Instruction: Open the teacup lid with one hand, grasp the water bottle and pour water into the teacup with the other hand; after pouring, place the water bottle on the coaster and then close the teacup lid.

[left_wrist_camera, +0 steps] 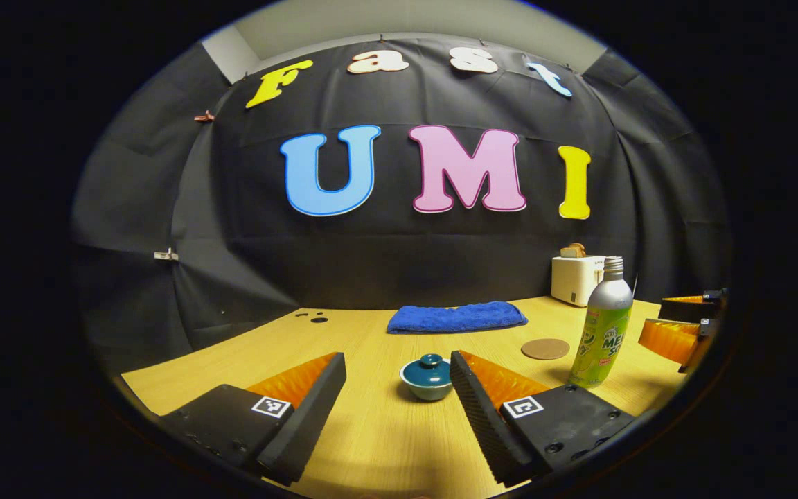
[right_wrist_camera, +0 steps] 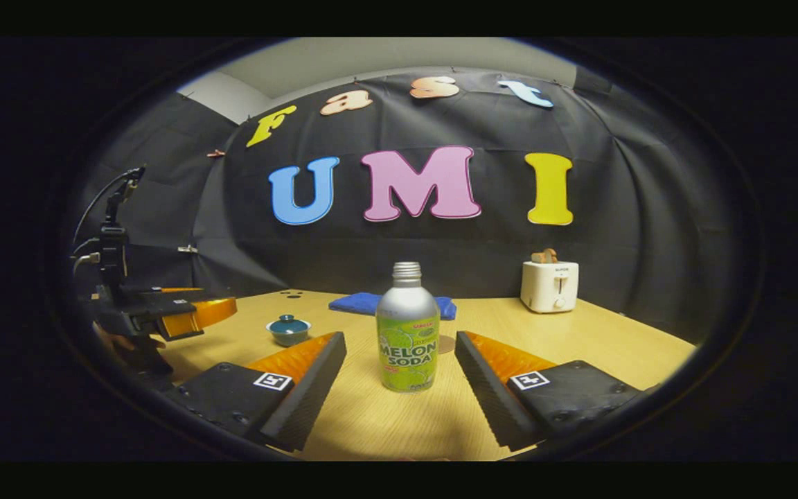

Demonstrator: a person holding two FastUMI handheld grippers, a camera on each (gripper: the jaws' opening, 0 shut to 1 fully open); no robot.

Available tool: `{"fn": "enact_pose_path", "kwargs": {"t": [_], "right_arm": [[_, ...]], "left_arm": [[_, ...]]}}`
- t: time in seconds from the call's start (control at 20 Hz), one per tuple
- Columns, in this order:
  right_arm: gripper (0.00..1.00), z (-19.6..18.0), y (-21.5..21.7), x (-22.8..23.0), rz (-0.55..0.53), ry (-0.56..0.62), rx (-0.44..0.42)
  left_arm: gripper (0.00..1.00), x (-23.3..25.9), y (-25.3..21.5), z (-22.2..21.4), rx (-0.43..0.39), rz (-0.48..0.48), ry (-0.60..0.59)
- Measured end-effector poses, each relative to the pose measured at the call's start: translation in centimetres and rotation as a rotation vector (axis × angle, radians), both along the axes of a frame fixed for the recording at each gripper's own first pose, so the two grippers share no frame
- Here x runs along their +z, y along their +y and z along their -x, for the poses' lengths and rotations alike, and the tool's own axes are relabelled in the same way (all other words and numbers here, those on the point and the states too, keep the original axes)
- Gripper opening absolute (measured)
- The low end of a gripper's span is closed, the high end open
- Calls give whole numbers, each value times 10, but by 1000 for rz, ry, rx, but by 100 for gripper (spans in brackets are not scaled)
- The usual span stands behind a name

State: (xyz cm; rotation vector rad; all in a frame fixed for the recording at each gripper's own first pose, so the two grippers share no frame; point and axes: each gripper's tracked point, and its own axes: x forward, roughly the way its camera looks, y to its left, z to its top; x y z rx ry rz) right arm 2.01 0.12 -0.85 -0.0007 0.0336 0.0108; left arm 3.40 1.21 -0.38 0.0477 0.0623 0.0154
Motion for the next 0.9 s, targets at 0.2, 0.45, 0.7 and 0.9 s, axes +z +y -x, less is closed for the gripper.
{"fn": "enact_pose_path", "kwargs": {"t": [0.2,0.45,0.7,0.9], "right_arm": [[98,3,-8,-7,4,32,-36],[98,0,-21,1,33,2,-74],[98,-9,-33,-7,24,15,-100],[98,-16,-36,-18,14,47,-98]], "left_arm": [[95,2,2,-28,-36,-20,5],[90,-23,-11,-70,-111,13,75],[75,-47,-28,-105,-173,27,146],[70,-66,-33,-122,-183,3,196]]}}
